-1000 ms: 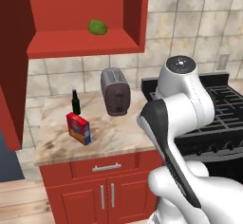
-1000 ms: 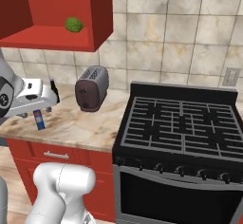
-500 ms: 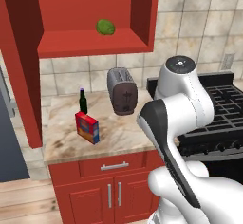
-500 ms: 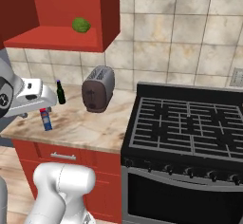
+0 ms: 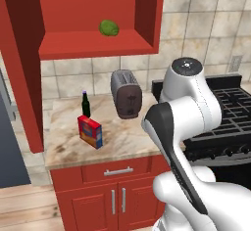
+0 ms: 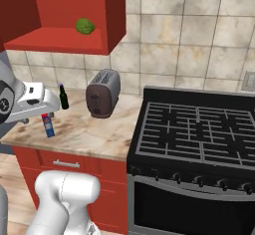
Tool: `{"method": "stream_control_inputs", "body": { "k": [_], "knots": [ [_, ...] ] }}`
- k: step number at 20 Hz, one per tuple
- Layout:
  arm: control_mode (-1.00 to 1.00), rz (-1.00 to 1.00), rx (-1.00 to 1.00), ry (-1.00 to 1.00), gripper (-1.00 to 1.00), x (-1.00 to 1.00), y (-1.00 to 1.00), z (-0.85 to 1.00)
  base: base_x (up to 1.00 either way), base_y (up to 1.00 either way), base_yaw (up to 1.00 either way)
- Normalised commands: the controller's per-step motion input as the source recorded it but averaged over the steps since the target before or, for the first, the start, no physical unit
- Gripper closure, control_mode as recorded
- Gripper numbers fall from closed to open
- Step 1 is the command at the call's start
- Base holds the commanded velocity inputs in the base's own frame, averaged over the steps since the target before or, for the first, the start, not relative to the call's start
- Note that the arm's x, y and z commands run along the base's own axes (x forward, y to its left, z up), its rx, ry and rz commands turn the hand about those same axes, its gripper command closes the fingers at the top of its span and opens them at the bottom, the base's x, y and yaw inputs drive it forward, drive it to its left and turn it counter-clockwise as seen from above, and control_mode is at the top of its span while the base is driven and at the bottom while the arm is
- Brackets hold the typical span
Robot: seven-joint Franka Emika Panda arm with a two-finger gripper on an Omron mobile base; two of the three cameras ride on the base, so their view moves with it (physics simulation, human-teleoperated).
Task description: Pick the canned food and boxed food from the counter and place them in the cabinets closest to them.
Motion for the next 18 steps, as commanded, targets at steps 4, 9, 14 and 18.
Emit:
{"method": "stream_control_inputs", "body": {
  "k": [4,9,14,18],
  "knots": [
    [1.00,0.00,0.00,0.00,-1.00,0.00,0.00,0.00,0.26,0.03,0.00],
    [1.00,0.00,0.00,0.00,-1.00,0.00,0.00,0.00,0.34,0.03,0.00],
    [1.00,0.00,0.00,0.00,-1.00,0.00,0.00,0.00,0.31,0.07,0.00],
    [1.00,0.00,0.00,0.00,-1.00,0.00,0.00,0.00,0.28,0.19,0.00]
  ]
}}
